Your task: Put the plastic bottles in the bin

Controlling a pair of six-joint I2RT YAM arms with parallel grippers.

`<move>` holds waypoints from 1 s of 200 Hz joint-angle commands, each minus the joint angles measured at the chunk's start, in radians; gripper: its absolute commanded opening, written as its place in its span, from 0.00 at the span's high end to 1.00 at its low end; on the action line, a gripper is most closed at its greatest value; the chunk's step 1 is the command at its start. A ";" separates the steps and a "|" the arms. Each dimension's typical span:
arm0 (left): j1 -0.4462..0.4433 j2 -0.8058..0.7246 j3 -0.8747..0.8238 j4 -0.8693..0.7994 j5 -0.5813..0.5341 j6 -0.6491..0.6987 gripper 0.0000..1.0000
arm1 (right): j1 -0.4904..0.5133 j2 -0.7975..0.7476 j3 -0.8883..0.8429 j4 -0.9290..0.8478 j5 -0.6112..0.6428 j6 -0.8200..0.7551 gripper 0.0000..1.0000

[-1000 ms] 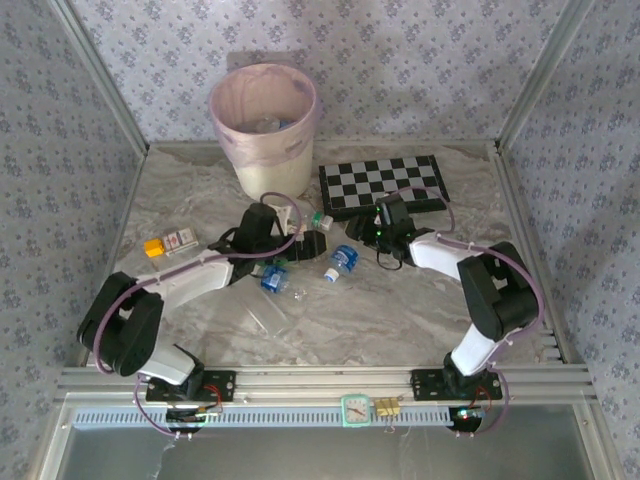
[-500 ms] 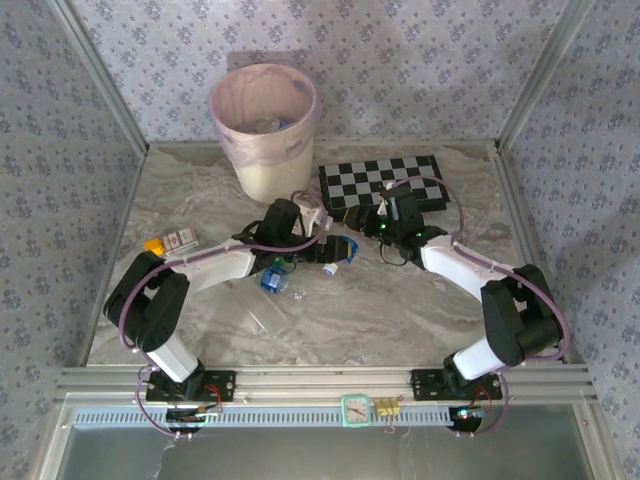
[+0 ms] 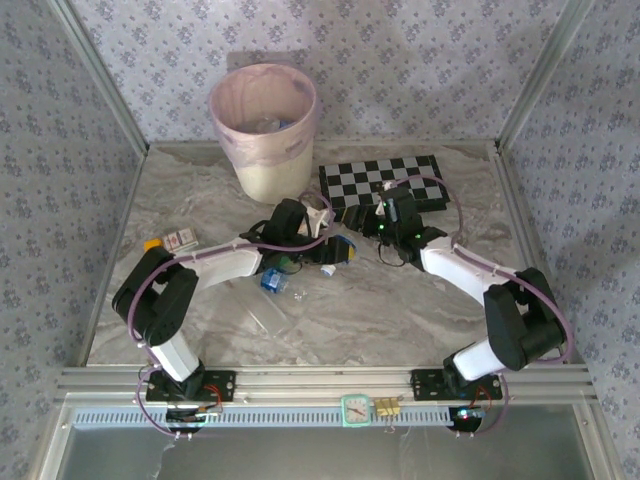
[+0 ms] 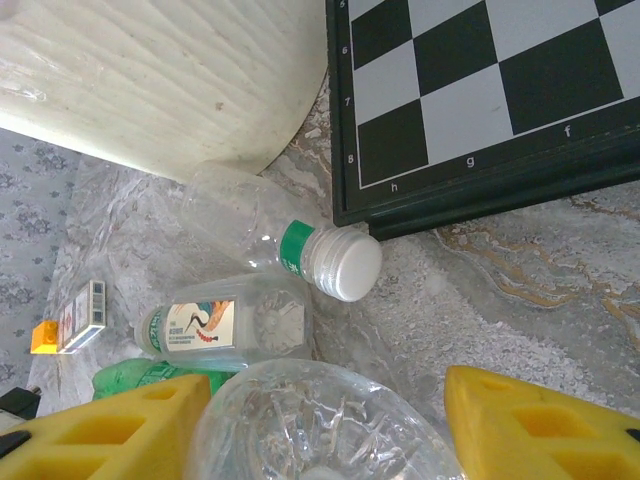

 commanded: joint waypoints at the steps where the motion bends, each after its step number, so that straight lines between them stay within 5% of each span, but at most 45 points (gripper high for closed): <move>1: -0.003 0.007 0.032 0.030 0.020 -0.004 0.49 | 0.006 -0.034 0.010 -0.006 0.011 -0.015 0.51; 33: -0.002 -0.006 0.029 0.017 -0.015 -0.001 0.50 | -0.016 -0.073 0.018 -0.050 0.033 -0.028 0.24; 59: 0.002 -0.017 0.027 -0.003 -0.045 0.008 0.50 | -0.054 -0.134 0.017 -0.093 0.042 -0.046 0.13; 120: 0.046 -0.053 0.105 -0.085 -0.092 0.071 0.50 | -0.123 -0.265 -0.045 -0.166 0.074 -0.068 0.00; 200: 0.148 -0.064 0.492 -0.334 -0.164 0.296 0.50 | -0.117 -0.316 -0.142 -0.141 0.075 -0.032 0.00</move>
